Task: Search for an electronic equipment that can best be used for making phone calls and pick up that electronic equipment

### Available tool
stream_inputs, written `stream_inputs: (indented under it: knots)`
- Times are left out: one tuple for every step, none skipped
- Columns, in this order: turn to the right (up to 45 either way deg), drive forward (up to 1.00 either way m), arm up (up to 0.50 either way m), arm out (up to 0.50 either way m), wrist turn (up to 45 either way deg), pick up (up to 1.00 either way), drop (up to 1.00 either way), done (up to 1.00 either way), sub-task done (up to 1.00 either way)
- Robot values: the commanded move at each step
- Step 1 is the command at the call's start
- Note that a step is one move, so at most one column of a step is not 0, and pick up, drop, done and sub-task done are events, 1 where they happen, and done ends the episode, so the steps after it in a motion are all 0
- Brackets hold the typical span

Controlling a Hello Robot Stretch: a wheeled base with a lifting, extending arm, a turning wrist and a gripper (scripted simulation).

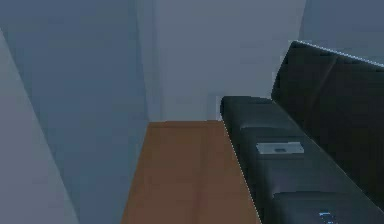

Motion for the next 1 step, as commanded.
stream_inputs:
  knots:
    - [6.0,0.00,0.00,0.00,0.0,0.00,0.00,0.00,0.00]
